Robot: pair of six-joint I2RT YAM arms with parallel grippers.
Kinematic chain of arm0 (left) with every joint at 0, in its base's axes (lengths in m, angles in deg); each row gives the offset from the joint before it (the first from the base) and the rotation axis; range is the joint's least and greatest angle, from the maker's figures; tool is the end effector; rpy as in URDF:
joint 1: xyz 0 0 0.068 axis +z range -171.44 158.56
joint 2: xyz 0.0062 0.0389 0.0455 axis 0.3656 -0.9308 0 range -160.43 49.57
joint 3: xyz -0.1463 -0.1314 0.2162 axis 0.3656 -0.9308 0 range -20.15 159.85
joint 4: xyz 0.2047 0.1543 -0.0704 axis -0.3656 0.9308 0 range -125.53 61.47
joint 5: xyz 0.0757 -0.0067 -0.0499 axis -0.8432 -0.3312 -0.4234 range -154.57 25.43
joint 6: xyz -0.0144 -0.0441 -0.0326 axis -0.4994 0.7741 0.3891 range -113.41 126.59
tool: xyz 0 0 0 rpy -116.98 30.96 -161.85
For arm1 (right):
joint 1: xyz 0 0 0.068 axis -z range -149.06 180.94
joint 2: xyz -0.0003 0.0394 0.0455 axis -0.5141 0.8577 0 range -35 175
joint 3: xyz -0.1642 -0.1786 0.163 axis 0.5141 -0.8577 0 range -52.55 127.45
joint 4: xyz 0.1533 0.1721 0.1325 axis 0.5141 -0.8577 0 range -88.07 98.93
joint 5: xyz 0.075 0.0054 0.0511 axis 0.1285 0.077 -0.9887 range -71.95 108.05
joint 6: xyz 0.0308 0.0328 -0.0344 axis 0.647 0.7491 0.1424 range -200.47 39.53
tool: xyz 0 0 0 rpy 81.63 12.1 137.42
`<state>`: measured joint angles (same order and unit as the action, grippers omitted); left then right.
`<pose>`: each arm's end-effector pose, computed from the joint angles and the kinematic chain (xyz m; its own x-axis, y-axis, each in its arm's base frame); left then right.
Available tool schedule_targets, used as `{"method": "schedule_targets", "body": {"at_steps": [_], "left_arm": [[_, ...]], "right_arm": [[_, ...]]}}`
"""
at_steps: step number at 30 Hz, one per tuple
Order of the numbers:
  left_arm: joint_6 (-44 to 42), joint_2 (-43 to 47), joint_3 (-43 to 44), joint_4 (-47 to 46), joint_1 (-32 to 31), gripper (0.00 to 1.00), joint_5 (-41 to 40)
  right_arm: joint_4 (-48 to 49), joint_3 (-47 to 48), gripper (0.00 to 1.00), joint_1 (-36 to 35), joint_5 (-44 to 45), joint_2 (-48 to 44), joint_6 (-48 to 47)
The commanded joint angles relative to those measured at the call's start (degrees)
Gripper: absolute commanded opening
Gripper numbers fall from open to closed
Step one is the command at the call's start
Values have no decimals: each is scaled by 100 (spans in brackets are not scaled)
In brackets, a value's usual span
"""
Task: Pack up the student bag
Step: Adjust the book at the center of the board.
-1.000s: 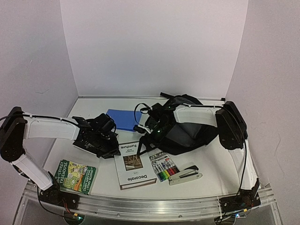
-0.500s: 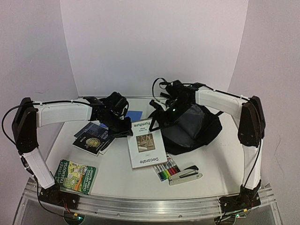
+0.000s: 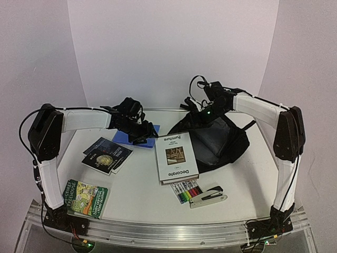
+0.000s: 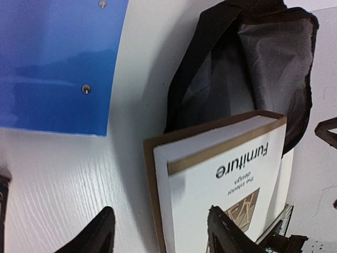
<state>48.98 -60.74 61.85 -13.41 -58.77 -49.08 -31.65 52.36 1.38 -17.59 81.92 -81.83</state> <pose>0.3421 -0.2741 0.2277 -0.9379 -0.1020 -0.3317 0.1182 0.8049 -0.5815 0.3973 0.2519 0.2891 -0.6739 -0.4045 -0.6183 -0.7251 0.5228 0.4482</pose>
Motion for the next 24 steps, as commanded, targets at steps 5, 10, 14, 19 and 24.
{"method": "schedule_targets", "body": {"at_steps": [5, 10, 14, 19, 24], "left_arm": [[622, 790, -1353, -1011, 50, 80, 799], [897, 614, -1908, -1811, 42, 84, 1467], [1084, 321, -2161, -2613, 41, 83, 1933], [1055, 53, -1958, -3059, 16, 78, 2213], [988, -85, -1650, -3050, 15, 49, 2241]], "right_arm": [[80, -819, 81, 15, 128, -150, -195], [84, -1041, 80, 4, -101, 49, -243], [120, -1025, 78, 4, -99, 271, -305], [138, -872, 75, 6, 153, 539, -300], [92, -815, 86, 73, -330, 422, -160]]}}
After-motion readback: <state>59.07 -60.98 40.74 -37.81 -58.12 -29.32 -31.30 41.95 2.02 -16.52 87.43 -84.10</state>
